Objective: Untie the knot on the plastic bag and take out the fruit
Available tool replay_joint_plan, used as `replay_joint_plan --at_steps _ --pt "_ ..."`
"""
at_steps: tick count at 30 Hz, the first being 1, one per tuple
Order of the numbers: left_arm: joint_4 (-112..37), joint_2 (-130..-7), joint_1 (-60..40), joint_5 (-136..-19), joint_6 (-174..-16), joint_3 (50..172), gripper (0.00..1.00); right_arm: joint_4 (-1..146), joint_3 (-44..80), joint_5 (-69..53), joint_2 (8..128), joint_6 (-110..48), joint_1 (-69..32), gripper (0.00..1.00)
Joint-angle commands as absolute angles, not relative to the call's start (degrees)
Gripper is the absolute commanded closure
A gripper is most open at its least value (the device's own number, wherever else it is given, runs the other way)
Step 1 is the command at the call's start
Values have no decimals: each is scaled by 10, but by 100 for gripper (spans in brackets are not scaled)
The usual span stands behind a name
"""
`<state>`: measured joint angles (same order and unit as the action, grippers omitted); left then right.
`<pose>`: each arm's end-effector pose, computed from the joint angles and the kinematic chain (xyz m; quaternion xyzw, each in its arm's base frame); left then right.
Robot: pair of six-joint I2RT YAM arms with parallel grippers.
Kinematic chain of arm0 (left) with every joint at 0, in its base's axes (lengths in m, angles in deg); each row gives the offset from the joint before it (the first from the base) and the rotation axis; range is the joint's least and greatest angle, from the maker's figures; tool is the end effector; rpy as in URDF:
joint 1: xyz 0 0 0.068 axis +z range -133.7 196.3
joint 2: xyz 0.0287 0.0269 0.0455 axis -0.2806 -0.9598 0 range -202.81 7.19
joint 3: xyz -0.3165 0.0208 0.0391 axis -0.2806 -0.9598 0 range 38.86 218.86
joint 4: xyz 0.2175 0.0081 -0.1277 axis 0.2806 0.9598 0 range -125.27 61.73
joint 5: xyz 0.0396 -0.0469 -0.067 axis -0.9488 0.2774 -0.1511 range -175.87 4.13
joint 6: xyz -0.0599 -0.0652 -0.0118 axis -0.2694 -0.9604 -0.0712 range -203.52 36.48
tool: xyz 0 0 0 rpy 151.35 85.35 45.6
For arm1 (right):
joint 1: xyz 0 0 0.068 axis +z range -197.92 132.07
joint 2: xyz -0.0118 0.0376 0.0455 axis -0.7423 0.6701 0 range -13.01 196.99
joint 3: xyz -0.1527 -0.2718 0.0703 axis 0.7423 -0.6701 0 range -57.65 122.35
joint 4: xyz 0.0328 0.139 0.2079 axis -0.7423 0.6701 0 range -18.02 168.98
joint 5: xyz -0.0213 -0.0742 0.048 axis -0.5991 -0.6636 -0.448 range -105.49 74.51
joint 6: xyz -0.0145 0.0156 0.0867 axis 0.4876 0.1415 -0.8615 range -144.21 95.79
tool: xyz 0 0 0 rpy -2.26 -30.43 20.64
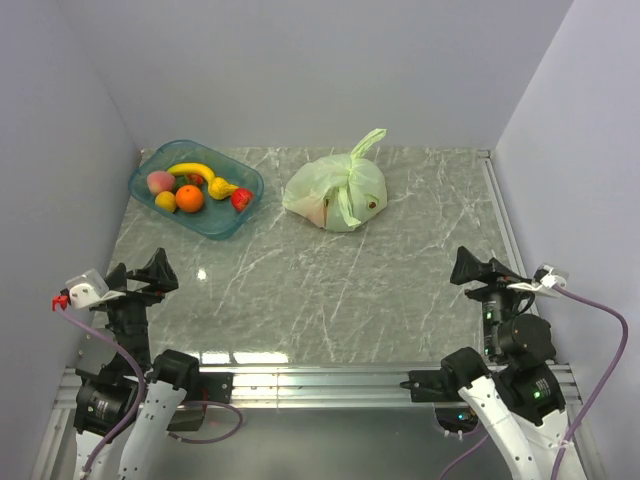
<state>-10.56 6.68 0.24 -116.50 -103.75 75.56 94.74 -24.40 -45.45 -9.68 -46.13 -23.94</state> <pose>0.0131 0.0384 0.3320 -0.2266 0.6024 -0.0737 0.7618 0.0382 -0.0265 0.3187 0.1822 0.6425 0.1250 0.7337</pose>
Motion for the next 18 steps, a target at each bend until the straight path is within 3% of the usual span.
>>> replay_joint_plan --at_steps 1,9,18 --pt "-116 136 2 -1162 -1033 756 1 904 -253 -437 -76 -464 -241 12" --pt "-125 79 2 -1107 -1042 756 1 847 -228 -393 50 -482 -241 11" --pt "-123 -72 3 -1015 -1045 767 1 748 -122 -290 349 -453 -243 12"
